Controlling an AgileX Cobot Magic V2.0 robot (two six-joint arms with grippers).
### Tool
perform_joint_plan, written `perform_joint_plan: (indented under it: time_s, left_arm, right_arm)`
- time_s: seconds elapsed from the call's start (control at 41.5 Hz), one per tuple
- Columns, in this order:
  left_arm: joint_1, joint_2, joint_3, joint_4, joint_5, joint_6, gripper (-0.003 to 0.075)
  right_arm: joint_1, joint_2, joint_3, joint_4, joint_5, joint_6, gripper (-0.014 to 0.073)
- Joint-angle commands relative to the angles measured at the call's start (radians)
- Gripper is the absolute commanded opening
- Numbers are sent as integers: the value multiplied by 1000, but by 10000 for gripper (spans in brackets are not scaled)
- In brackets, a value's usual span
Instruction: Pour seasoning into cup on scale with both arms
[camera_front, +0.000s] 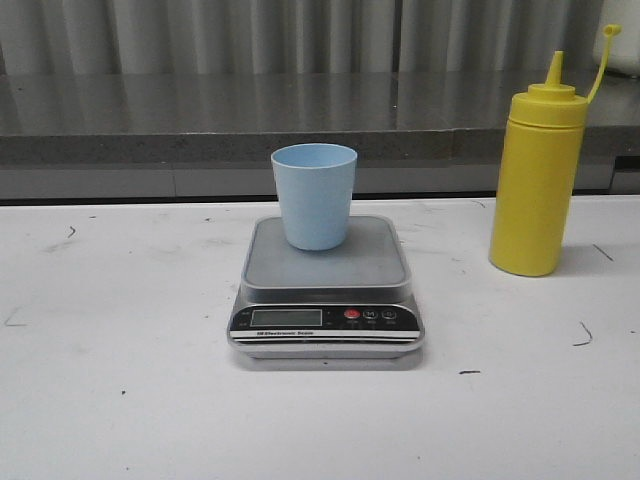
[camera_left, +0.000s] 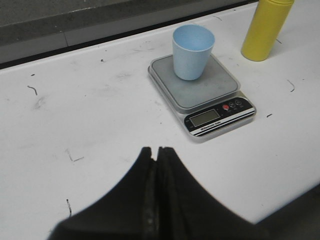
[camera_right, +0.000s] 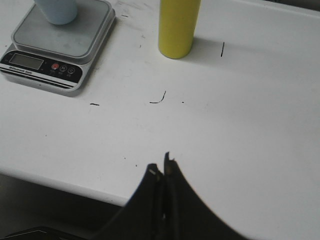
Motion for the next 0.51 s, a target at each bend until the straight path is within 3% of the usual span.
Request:
perform_joint_plan:
  time_s: [0.0, 0.145, 0.338, 0.482]
  left_arm:
    - [59, -47, 40, -5, -103, -11, -20]
    - [192, -170, 182, -5, -231, -11, -20]
    - [355, -353, 439, -59, -609, -11, -20]
    - [430, -456, 598, -141, -744, -11, -20]
  right_arm:
    - [1, 7, -32, -7, -59, -8, -69]
    - [1, 7, -32, -7, -59, -8, -69]
    - [1, 7, -32, -7, -59, -8, -69]
    - [1, 7, -32, -7, -59, -8, -69]
